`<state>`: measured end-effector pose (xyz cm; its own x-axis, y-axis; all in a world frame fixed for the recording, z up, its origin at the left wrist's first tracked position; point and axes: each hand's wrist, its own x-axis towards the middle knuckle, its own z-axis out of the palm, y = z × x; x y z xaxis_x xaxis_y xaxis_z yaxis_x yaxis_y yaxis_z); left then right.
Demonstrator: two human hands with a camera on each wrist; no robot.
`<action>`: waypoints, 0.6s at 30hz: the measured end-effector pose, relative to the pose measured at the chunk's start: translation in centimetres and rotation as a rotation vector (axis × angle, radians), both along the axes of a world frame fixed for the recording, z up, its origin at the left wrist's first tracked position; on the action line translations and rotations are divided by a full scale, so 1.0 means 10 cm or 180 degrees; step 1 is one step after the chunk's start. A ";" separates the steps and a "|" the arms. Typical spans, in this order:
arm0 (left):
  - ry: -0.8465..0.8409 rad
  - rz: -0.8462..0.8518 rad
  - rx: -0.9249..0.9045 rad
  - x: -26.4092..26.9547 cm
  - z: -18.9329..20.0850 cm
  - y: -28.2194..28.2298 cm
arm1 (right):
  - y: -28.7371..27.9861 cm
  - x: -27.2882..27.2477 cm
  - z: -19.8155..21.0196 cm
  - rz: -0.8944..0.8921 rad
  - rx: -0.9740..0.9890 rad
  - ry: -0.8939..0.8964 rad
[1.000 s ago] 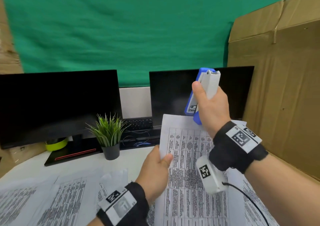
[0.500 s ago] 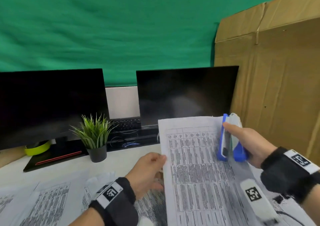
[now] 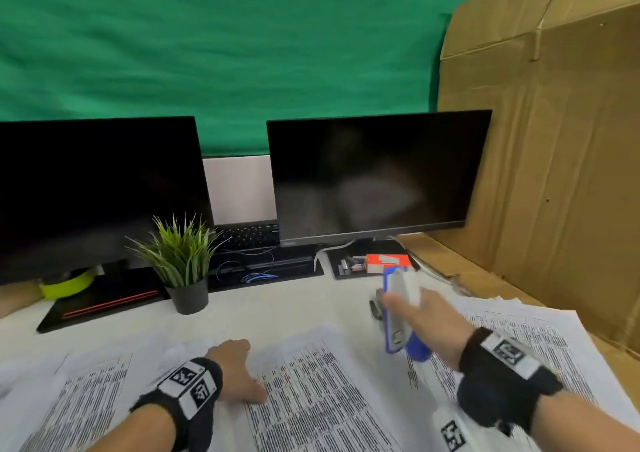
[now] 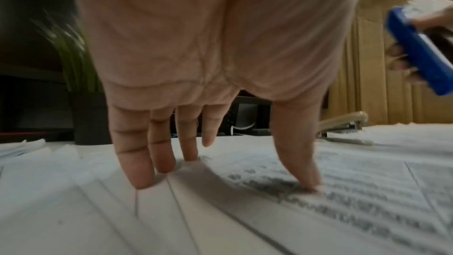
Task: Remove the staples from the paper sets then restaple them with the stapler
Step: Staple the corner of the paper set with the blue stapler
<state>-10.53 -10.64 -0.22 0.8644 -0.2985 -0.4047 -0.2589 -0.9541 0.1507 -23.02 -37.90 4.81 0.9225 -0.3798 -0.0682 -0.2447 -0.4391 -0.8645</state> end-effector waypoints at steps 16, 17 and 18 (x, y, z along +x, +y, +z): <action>0.0585 0.0540 -0.1560 0.07 0.06 0.06 | 0.44 0.29 -0.63 0.0413 0.0272 0.0114; 0.0755 0.0800 -0.2171 0.05 0.06 0.11 | 0.44 0.30 -0.65 0.0376 0.0302 0.0107; 0.0945 0.1065 -0.2838 0.02 0.06 0.15 | 0.43 0.31 -0.66 0.0342 0.0333 0.0084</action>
<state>-10.36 -9.15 0.34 0.8595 -0.3581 -0.3647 0.1670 -0.4777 0.8625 -19.96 -33.58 -1.77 0.9549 -0.2685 -0.1269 -0.2243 -0.3718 -0.9008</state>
